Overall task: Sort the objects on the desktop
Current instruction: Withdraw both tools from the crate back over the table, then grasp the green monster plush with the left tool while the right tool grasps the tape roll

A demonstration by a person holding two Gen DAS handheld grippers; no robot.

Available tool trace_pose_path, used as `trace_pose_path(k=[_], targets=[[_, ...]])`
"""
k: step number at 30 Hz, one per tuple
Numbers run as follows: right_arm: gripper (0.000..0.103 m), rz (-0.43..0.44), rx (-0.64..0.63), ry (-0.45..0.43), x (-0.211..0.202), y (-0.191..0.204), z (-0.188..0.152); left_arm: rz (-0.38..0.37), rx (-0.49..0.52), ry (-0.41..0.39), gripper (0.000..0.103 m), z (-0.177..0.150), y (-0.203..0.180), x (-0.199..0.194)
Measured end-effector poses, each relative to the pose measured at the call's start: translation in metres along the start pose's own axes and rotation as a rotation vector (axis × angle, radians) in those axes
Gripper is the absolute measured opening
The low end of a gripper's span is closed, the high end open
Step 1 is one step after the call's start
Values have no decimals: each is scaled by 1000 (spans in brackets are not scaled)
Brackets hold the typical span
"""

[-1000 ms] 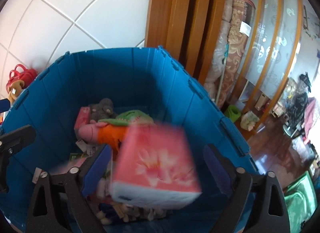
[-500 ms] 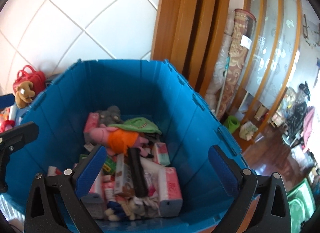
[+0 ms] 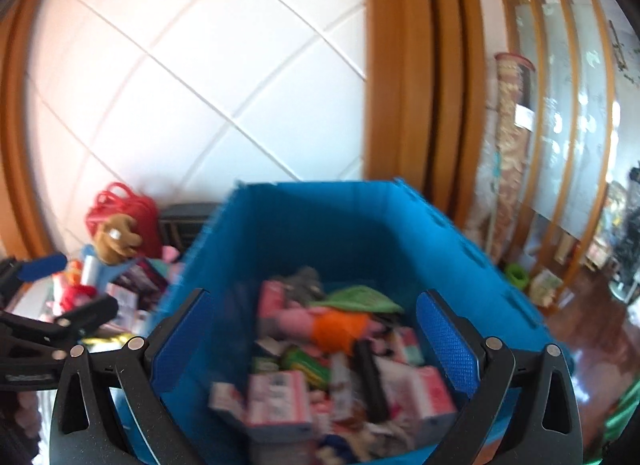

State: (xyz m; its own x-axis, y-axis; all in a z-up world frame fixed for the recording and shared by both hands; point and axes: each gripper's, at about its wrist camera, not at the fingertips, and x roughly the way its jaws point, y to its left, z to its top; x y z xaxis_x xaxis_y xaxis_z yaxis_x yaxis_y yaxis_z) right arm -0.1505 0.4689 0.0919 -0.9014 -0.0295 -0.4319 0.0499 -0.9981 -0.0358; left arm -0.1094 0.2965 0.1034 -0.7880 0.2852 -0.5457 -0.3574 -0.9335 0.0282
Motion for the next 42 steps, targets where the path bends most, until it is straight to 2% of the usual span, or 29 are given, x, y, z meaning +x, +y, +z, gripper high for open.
trace_pose_path(k=[4, 8, 14, 18, 22, 25, 28, 35, 37, 39, 40, 42], targets=[[103, 91, -21, -21, -4, 52, 5, 63, -53, 49, 100, -27, 65, -5], [103, 163, -61, -25, -4, 106, 6, 177, -98, 104, 100, -63, 141, -9], [103, 264, -109, -7, 11, 192, 2, 384, -269, 228, 100, -141, 279, -11], [103, 301, -131, 38, 34, 237, -15, 487, -342, 318, 100, -198, 359, -9], [103, 299, -133, 158, 77, 271, -47, 566, -408, 392, 100, -261, 427, 0], [103, 274, -133, 275, 117, 289, -80, 574, -456, 444, 100, -295, 457, 12], [103, 240, -148, 370, 149, 297, -106, 570, -484, 470, 100, -314, 477, 29], [103, 154, -123, 508, 215, 284, -131, 562, -493, 481, 98, -313, 503, 83], [103, 131, -113, 522, 236, 278, -132, 537, -502, 515, 70, -315, 511, 100], [103, 104, -110, 536, 257, 273, -135, 466, -549, 523, 56, -318, 516, 112], [103, 98, -105, 540, 267, 269, -135, 466, -560, 519, 54, -318, 516, 114], [103, 95, -92, 558, 288, 263, -136, 505, -521, 513, 52, -311, 512, 117]])
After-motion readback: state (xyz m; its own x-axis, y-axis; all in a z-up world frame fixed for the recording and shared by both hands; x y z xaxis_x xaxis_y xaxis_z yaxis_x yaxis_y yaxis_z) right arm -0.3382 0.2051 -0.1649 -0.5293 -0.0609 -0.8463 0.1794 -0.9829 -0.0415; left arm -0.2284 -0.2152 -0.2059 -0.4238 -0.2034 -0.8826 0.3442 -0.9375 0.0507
